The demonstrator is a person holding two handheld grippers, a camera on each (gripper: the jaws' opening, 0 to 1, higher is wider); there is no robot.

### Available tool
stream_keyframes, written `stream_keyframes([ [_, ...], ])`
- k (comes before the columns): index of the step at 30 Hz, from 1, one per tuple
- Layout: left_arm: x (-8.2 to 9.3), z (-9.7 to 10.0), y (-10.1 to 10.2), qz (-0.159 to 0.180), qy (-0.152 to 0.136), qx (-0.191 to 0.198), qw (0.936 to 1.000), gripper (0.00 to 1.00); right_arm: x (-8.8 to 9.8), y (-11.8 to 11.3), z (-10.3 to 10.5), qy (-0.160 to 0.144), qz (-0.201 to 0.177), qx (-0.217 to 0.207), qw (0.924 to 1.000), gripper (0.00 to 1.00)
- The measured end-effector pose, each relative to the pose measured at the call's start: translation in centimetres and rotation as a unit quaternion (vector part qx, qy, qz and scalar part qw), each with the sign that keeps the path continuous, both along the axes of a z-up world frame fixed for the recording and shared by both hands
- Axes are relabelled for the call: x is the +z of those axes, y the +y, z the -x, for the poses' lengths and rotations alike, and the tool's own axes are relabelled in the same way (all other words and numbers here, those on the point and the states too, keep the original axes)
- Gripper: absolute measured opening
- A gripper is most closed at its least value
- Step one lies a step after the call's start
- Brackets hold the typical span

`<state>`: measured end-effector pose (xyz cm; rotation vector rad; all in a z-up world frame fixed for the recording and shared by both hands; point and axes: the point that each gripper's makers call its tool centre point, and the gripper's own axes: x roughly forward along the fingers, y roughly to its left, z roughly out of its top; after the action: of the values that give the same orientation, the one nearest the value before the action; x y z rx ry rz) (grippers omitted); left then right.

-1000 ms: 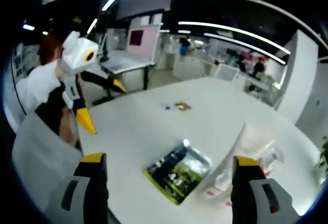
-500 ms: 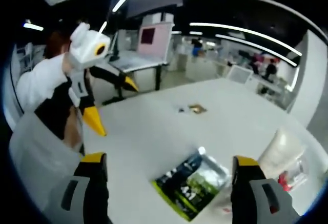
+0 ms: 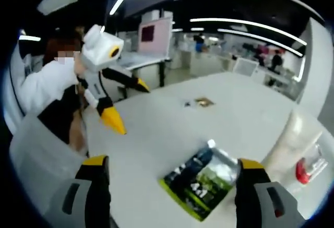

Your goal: Arrange the skincare products in the storage area until every visible bottle or jar stands upright without overlapping.

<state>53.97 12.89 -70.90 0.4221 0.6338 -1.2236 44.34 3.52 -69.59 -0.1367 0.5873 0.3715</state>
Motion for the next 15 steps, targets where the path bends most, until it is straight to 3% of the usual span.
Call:
stream_keyframes([
  [9, -0.3, -1.8, -1.2, -0.028, -0.012, -0.026, 0.9992, 0.93, -0.2, 0.1, 0.2, 0.002, 0.0, 0.002, 1.0, 0.99],
  [12, -0.8, -3.5, -1.6, -0.053, -0.035, -0.037, 0.9973, 0.93, -0.3, 0.0, 0.2, 0.004, 0.003, 0.002, 1.0, 0.99],
  [15, -1.1, -5.1, -2.6, -0.055, -0.031, -0.04, 0.9972, 0.92, -0.3, 0.1, 0.2, 0.005, 0.0, 0.002, 1.0, 0.99],
])
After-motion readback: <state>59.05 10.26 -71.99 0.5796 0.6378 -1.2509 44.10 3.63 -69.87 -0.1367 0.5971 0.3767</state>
